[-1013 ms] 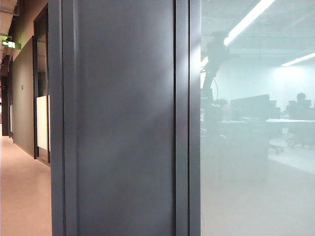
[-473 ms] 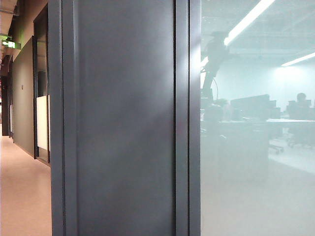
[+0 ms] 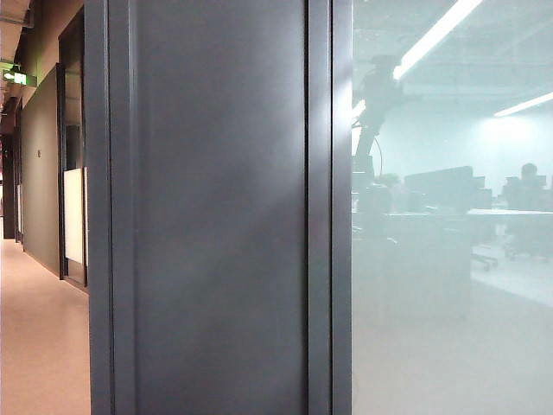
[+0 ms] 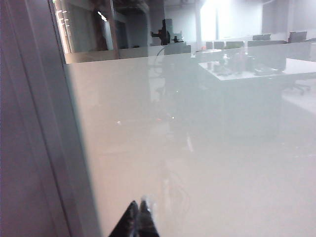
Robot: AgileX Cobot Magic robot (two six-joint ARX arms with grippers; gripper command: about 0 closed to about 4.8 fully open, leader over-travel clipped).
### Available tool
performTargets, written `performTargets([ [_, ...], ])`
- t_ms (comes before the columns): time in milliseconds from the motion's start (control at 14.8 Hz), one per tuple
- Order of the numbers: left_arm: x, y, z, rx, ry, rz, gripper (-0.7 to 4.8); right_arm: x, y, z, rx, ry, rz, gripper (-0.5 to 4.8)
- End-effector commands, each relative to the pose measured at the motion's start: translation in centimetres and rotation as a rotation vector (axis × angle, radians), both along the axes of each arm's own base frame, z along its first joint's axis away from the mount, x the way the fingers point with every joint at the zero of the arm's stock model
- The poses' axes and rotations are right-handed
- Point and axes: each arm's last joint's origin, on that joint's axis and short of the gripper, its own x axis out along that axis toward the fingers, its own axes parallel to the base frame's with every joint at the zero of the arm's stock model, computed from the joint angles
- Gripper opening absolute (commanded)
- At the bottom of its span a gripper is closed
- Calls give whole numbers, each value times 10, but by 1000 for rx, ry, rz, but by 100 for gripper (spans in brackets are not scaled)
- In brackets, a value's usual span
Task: Raise the arm to find the leftmost switch on the wall and turn off the lights.
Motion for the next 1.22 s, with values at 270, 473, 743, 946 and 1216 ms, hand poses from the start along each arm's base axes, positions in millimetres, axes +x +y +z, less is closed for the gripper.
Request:
performTargets([
  [270,5,1,-34,-22,-67,10,-5,0,0,2,3,-11,1,-1],
  [473,7,1,-44,-29,-54,9,-5,0,0,2,3,-12,1,-1],
  [743,7,1,-45,-21,-60,10,-5,0,0,2,3,-12,1,-1],
  [946,7,0,-47,-21,-41,1,-5,0,0,2,3,-12,1,-1],
  [1216,7,0,-47,-21,-42,1,-5,0,0,2,3,-12,1,-1],
])
